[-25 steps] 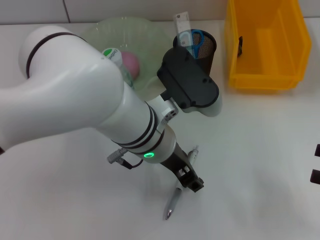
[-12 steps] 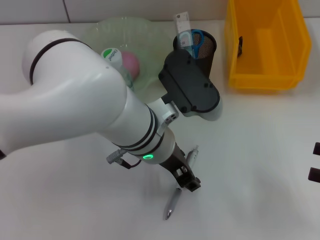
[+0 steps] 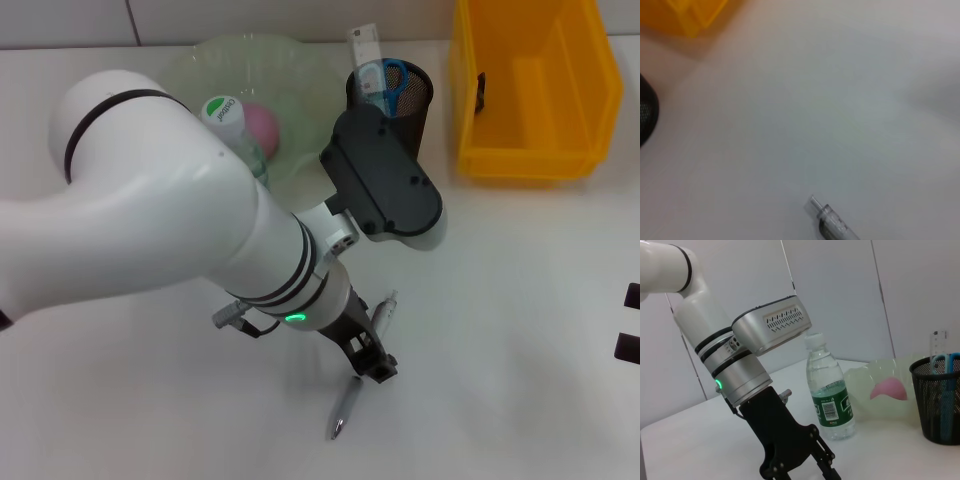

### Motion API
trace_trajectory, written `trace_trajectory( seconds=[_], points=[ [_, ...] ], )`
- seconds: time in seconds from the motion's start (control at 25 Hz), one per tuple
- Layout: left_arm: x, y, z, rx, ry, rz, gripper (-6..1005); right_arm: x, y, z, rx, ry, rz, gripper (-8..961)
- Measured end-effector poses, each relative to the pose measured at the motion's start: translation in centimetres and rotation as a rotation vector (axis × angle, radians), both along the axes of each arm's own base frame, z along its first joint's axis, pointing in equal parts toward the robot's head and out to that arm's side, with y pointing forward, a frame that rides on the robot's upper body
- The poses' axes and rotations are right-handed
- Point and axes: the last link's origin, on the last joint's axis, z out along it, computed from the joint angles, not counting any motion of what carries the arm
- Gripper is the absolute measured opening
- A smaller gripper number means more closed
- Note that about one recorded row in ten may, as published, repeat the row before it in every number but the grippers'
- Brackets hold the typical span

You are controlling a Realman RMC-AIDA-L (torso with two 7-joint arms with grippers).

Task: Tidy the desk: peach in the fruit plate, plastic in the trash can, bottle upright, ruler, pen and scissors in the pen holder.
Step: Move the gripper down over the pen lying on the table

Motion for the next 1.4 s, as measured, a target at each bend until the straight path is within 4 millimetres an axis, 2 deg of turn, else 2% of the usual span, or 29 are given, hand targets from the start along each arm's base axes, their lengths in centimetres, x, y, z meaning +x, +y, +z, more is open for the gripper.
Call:
trace_trajectory(
  seconds=[0.68,1.16,1.4],
  points=[
    [0.09,-0.56,-0.26,-0.013,0.013,-0.030,647,-0.04,0.09,0.02,-0.002,0.002,-0.001,643],
    [-0.05,-0.57,-0.29,-0.011,0.021,-0.038,319,-0.10,0.09,0.03,-0.004,0.004,0.001,643],
    [-0.15,-0.64,-0.33,-0.013,0.028,-0.041,260,-0.14,0.09,0.03,-0.005,0.006,0.003,643]
  ],
)
